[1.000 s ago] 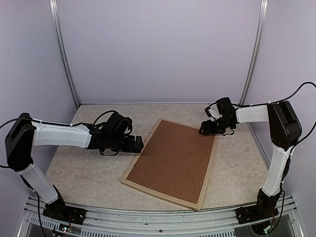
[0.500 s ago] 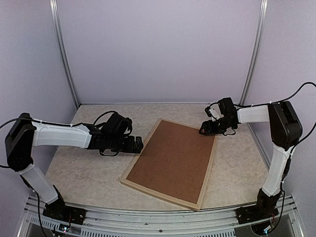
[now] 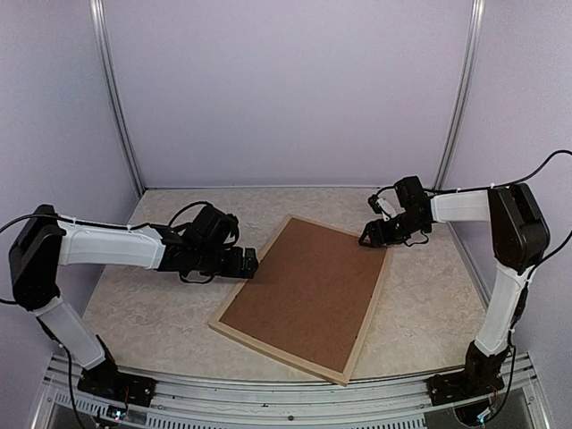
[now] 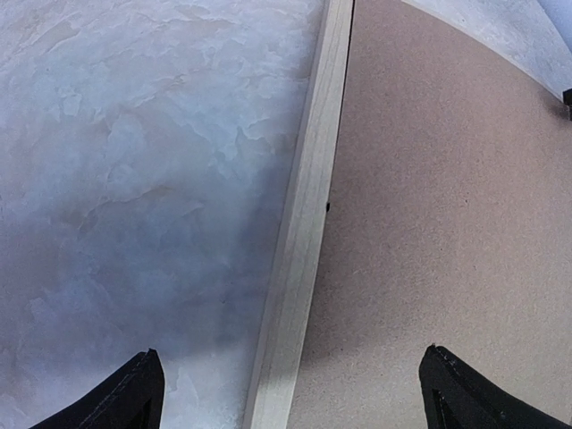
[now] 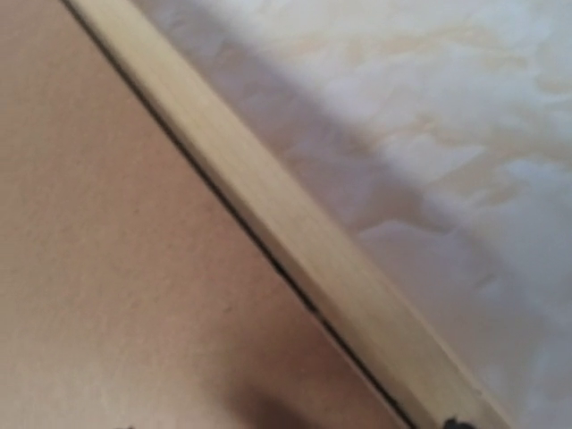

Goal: Put the photo into the frame
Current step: Frame the body at the center of the board.

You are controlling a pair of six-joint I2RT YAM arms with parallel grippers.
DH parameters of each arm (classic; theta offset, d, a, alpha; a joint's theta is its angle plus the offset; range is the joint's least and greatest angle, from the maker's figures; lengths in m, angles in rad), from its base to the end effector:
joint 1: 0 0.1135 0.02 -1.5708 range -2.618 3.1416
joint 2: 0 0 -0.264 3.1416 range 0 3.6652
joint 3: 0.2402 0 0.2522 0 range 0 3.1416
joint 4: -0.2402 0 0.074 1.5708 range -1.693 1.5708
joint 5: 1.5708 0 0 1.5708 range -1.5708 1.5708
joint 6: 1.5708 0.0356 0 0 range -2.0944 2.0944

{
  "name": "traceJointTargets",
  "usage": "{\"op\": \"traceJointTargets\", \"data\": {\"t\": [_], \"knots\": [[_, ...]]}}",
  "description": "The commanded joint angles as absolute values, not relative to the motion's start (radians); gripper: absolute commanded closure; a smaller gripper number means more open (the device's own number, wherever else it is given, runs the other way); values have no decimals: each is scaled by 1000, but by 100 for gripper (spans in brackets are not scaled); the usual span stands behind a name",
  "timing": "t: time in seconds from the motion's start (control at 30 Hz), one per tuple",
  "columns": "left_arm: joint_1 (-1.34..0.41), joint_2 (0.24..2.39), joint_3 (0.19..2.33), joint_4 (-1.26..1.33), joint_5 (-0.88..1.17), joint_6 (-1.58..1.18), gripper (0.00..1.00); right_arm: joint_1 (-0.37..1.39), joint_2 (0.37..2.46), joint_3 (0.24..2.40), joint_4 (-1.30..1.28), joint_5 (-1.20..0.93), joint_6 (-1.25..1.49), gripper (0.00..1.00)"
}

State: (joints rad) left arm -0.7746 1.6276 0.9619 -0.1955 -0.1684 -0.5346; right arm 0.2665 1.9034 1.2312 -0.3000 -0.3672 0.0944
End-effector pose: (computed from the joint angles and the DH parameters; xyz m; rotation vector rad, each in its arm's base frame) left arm 0.2442 -0.2306 0.1902 0.2175 2.4443 -0.3890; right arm 0.3783 0.1165 0.1689 -0.3651 2.5308 0.6077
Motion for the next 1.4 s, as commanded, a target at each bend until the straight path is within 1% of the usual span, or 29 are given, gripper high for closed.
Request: {"op": "traceJointTargets", "data": {"t": [0.0,0.17,0.33,0.53,0.77,0.97,1.37], "knots": [[-781,1577,931,-210,-205,-550,1,290,1841,1239,-389,-416,84,27],[-811,1511,851,-226,-217,-629,1,288,1815,1266,-343,-359,96,25],[-861,1406,738,-221,-204,-735,1,270,1879,1332,-377,-315,96,21],[-973,1326,662,-284,-251,-878,1,252,1950,1364,-386,-356,90,19],[-1082,1236,568,-280,-239,-1038,1,251,1976,1345,-372,-425,98,19],[-1089,1246,501,-183,-166,-1066,1,251,1984,1330,-370,-422,101,19],[-1085,1367,510,-68,-109,-1046,1,251,2007,1341,-406,-409,92,21]]}}
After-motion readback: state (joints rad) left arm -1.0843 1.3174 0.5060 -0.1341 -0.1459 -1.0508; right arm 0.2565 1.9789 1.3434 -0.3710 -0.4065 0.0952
